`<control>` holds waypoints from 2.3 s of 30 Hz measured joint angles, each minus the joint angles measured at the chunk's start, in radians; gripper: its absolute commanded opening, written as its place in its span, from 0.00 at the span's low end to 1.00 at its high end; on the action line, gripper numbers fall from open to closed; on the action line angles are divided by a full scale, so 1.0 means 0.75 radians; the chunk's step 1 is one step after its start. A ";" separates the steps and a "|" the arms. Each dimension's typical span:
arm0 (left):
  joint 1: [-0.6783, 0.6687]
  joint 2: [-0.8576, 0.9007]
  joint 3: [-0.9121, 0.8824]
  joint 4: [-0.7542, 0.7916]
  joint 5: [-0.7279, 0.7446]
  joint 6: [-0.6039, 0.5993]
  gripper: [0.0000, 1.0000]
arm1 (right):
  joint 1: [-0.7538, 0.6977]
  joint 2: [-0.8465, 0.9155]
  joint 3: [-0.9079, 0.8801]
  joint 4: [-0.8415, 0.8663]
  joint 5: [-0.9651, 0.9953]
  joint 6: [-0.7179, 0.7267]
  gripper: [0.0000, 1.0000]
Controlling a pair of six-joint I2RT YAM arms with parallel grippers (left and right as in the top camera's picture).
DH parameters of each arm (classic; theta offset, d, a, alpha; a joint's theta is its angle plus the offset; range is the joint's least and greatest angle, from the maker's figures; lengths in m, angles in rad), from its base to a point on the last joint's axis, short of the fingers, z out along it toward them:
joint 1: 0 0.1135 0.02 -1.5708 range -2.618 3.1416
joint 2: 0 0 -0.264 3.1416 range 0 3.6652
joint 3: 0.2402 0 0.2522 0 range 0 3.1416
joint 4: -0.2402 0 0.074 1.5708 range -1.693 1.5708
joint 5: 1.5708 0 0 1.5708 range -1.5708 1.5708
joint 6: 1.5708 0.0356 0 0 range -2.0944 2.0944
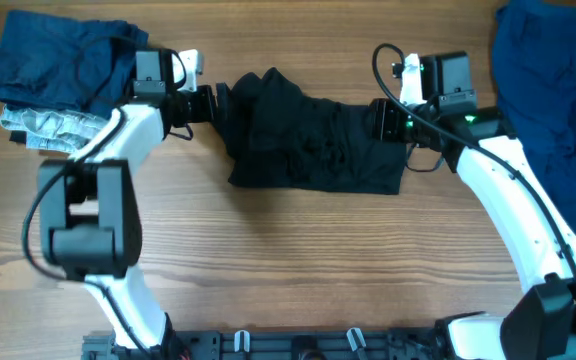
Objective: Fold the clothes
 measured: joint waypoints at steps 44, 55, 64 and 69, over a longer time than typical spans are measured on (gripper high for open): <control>-0.009 0.051 0.033 -0.319 0.449 0.415 0.04 | 0.000 -0.005 0.000 -0.083 0.040 -0.010 0.63; 0.015 -0.184 0.033 -0.324 0.461 0.334 0.04 | 0.000 -0.005 0.000 -0.074 0.040 -0.010 0.64; -0.325 -0.367 0.035 -0.305 0.416 0.328 0.04 | 0.000 -0.005 0.000 -0.064 0.038 -0.010 0.64; -0.575 -0.357 0.035 -0.220 0.290 0.322 0.04 | -0.003 -0.033 0.019 -0.061 0.034 -0.010 0.66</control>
